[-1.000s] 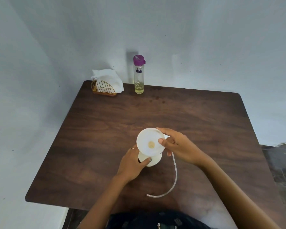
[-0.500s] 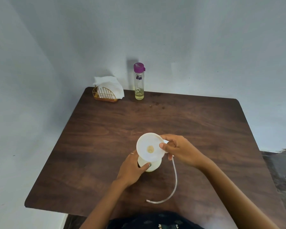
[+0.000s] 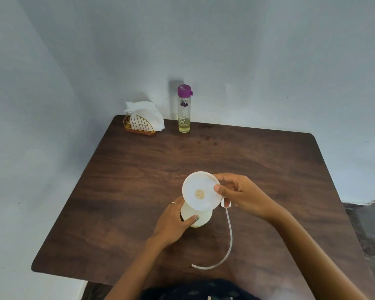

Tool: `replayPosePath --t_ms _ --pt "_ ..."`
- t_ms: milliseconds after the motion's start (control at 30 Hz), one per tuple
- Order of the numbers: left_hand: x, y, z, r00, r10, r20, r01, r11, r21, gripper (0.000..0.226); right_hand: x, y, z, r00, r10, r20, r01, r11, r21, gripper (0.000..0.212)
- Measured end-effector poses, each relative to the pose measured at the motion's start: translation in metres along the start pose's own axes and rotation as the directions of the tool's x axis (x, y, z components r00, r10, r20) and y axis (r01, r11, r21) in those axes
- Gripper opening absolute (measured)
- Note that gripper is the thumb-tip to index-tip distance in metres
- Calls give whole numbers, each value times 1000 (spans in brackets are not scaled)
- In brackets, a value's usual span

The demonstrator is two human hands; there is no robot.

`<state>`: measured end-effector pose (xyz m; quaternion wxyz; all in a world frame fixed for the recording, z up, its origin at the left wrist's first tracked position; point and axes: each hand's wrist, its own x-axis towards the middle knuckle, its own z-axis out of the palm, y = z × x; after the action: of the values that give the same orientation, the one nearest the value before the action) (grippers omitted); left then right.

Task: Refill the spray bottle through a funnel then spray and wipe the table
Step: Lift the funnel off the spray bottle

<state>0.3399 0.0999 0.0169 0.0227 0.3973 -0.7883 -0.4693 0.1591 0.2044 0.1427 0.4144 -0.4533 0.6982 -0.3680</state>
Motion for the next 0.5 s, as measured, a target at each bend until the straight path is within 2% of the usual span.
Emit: replayPosePath --t_ms 133,267,400,433,500 --pt "-2 3 -3 1000 -1 17 2 999 -45 71 -2 0 -3 1000 2 4 -2 1000 9 33" --pt "-12 18 -15 998 -2 -62 -14 968 -252 50 -6 -6 -6 1000 -5 -13 6 999 52 31" --pt "-28 49 -33 962 -145 -231 11 866 -499 36 -7 -12 -8 1000 -16 -18 17 998 64 30" --pt "-32 58 -39 958 -177 -224 26 836 -548 31 -7 -13 -8 1000 -19 -17 20 998 62 31" --pt "-37 73 -51 968 -216 -125 86 759 -645 27 -6 -15 -7 1000 -26 -16 27 998 55 31"
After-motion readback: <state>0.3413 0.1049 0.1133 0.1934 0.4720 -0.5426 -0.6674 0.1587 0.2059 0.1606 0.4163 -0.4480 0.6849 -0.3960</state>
